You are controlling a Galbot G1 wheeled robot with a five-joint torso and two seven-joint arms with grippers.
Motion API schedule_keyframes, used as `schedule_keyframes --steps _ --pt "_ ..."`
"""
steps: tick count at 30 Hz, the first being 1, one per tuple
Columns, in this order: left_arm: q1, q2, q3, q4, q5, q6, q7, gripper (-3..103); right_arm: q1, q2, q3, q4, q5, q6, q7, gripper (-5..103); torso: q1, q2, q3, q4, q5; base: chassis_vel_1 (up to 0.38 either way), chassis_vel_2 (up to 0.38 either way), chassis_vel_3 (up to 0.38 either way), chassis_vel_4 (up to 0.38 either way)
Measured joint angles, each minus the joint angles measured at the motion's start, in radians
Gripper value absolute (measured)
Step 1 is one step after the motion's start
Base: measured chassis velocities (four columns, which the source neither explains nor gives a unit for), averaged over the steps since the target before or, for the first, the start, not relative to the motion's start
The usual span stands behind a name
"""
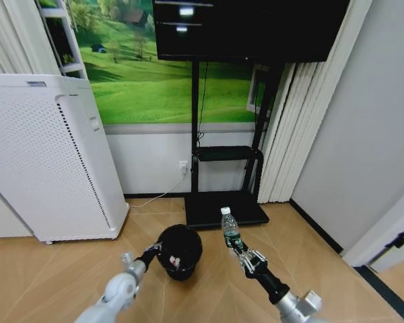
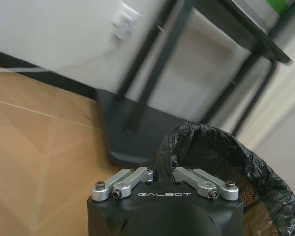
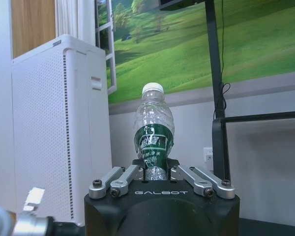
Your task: Pick up the trash bin and place the garbage on the floor into it.
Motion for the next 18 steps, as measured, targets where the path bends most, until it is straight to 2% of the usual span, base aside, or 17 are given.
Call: schedule_keyframes --steps 2,3,5,11,18 --pt "-0.116 -0.031 0.166 0.066 0.018 0.007 0.054 7 -0.026 0.005 -0.014 -0.018 -0.072 0.026 0.004 19 0.000 0.000 0.000 0.0003 0.0003 0.000 0.000 0.000 0.000" --pt "-0.116 -0.031 0.166 0.066 0.018 0.007 0.054 7 -0.026 0.005 -0.014 -0.018 -0.072 0.026 0.004 19 0.000 0.000 0.000 0.0003 0.0003 0.000 0.000 0.000 0.000" --pt "-0.162 -0.049 0.263 0.074 0.032 0.016 0.098 7 -0.042 0.020 -0.019 -0.048 -0.108 0.044 -0.002 19 0.000 0.000 0.000 0.0000 0.0000 0.000 0.000 0.000 0.000" --pt "-0.175 -0.056 0.316 0.040 0.032 0.029 0.146 7 -0.041 0.034 -0.038 -0.082 -0.130 0.048 -0.002 19 0.000 0.000 0.000 0.0001 0.0001 0.000 0.000 0.000 0.000" --pt "-0.127 -0.024 0.269 -0.022 0.027 0.034 0.174 7 -0.023 0.033 -0.065 -0.139 -0.165 0.049 -0.002 19 0.000 0.000 0.000 0.0004 0.0002 0.000 0.000 0.000 0.000"
